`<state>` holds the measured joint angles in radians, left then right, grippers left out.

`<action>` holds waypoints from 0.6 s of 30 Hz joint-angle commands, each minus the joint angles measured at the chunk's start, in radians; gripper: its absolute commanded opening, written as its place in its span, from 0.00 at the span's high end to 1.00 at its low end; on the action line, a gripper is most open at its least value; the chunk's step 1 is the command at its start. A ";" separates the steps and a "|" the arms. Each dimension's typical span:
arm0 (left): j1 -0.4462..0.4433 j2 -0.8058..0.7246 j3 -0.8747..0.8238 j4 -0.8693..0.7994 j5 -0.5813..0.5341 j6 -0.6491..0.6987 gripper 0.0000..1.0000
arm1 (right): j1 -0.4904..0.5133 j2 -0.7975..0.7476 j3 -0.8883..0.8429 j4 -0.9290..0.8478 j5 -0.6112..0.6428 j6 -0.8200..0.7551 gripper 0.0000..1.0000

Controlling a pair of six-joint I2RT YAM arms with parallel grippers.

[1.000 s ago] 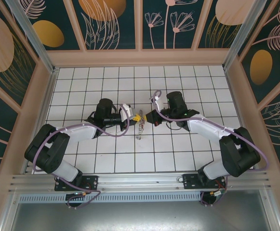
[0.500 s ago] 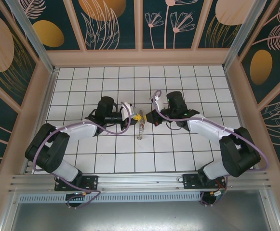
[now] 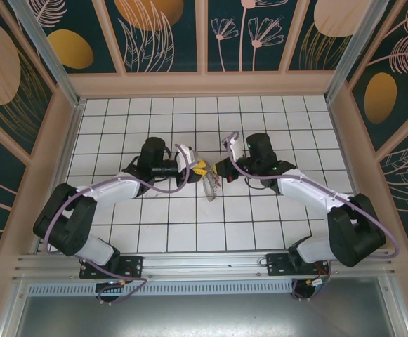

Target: Put the keys on the keyring

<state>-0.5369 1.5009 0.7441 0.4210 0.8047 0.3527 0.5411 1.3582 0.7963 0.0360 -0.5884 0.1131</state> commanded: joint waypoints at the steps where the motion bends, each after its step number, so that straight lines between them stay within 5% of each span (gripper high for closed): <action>1: -0.007 -0.068 -0.043 0.103 -0.010 -0.083 0.66 | -0.011 -0.047 -0.035 -0.006 0.042 0.023 1.00; 9: -0.007 -0.082 -0.066 0.156 -0.026 -0.145 0.62 | -0.022 -0.078 -0.078 -0.015 0.093 0.052 1.00; 18: -0.007 -0.065 -0.119 0.323 -0.115 -0.420 0.57 | -0.059 -0.122 -0.162 -0.025 0.234 0.180 1.00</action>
<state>-0.5369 1.4277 0.6563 0.6346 0.7242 0.0574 0.4957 1.2690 0.6678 0.0162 -0.4175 0.2211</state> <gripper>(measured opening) 0.426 0.052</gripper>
